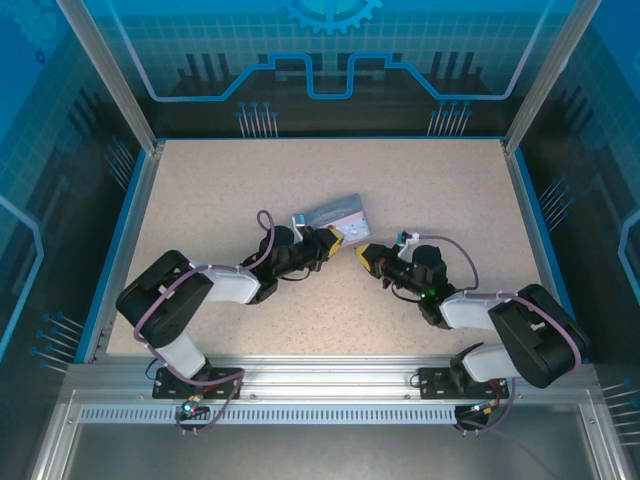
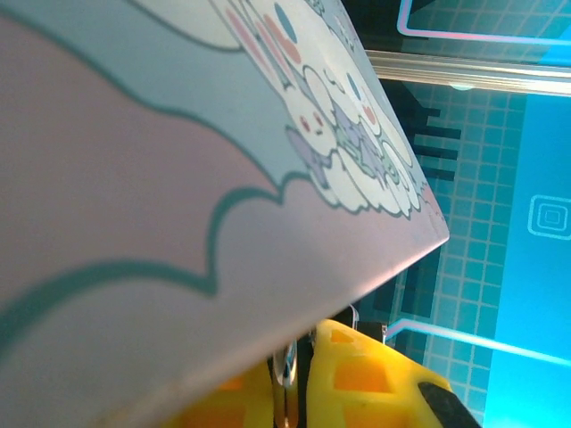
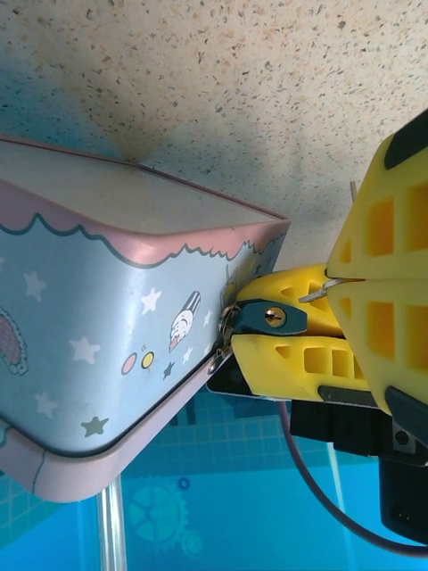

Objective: Unlock the padlock with the key

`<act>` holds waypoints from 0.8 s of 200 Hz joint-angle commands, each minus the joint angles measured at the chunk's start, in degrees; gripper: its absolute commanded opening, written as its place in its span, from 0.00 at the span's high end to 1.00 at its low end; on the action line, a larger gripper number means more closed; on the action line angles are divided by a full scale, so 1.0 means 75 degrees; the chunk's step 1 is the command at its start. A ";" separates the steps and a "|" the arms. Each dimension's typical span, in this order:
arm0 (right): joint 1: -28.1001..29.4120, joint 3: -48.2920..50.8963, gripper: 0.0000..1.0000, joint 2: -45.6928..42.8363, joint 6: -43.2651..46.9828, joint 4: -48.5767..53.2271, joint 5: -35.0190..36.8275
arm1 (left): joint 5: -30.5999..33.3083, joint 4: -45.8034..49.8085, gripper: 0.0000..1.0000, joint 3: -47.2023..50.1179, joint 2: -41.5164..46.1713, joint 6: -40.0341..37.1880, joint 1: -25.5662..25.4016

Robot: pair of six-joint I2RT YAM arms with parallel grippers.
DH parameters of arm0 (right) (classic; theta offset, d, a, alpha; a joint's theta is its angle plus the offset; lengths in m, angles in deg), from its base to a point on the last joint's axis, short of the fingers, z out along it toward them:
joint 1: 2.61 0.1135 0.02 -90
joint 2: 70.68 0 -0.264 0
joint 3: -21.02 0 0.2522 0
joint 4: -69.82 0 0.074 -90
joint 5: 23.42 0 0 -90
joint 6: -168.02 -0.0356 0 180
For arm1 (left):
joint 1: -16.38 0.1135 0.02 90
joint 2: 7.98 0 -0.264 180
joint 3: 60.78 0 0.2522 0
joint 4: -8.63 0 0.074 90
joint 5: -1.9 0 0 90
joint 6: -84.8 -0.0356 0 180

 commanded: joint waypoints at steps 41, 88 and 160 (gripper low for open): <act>0.0197 -0.0379 1.00 -0.0040 -0.0212 0.0066 0.0269 | 0.0127 -0.0604 1.00 -0.0032 0.0013 0.0106 0.0046; 0.0244 -0.0479 1.00 0.0078 -0.0217 0.0018 0.0293 | 0.0106 -0.0559 1.00 -0.0062 0.0025 0.0110 0.0042; 0.0282 -0.0496 1.00 0.0240 -0.0194 -0.0004 0.0331 | 0.0083 -0.0557 1.00 -0.0108 0.0013 0.0105 0.0044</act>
